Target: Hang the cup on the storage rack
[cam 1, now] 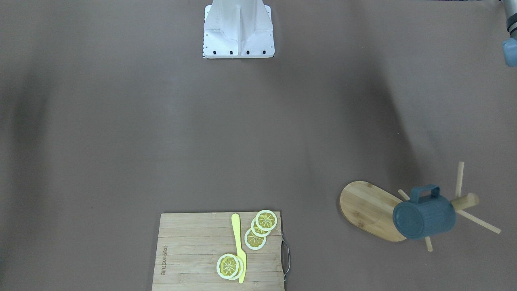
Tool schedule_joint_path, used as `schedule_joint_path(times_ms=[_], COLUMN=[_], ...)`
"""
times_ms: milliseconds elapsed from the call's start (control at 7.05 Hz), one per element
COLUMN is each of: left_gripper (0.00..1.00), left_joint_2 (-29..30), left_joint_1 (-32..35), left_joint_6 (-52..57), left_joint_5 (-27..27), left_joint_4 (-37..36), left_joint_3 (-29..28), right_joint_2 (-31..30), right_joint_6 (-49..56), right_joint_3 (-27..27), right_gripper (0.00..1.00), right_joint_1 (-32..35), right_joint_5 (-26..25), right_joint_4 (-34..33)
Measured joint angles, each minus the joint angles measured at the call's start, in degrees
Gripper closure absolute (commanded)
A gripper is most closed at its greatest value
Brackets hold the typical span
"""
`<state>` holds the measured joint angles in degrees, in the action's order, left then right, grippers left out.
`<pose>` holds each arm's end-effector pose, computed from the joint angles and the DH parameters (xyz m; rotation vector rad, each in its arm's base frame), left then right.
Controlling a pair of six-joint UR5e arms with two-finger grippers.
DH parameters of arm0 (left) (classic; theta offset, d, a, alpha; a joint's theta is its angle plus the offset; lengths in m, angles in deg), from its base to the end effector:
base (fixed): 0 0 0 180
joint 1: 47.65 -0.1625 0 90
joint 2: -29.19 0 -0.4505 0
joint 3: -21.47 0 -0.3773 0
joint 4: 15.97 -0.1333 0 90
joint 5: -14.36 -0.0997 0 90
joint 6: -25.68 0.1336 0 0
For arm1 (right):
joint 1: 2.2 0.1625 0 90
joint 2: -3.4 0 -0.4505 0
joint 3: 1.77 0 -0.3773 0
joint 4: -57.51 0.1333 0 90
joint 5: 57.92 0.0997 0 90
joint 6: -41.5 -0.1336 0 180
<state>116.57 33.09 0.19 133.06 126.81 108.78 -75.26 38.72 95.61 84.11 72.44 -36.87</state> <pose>0.0136 -0.5133 0.6532 0.6317 0.6910 -0.0548 0.0101 -0.5696 0.5571 0.1999 -0.7132 -0.1033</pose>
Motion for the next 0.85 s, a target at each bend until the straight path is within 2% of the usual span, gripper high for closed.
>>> schedule_joint_path(times_ms=[142,284,568,851], left_gripper=[0.02,0.02,0.01,0.01], left_joint_2=[-0.32,-0.81,-3.04,-3.86], left_joint_1=[0.9,1.75,2.28,2.19], left_joint_6=[1.31,2.49,11.97,16.55], left_joint_5=[6.07,9.94,12.12,12.28], left_joint_4=[-8.16,-15.84,-28.1,-37.93], left_joint_3=[3.03,5.64,8.4,11.23], right_joint_2=[-0.49,-0.76,-1.38,-2.78], right_joint_6=[0.16,0.28,0.47,0.56], right_joint_3=[0.0,0.0,-0.08,-0.1], right_gripper=[0.0,0.0,0.0,0.0], right_joint_1=[0.0,0.0,0.0,0.01], right_joint_5=[0.04,0.13,0.55,1.15], right_joint_4=[0.09,0.03,-0.39,-0.47])
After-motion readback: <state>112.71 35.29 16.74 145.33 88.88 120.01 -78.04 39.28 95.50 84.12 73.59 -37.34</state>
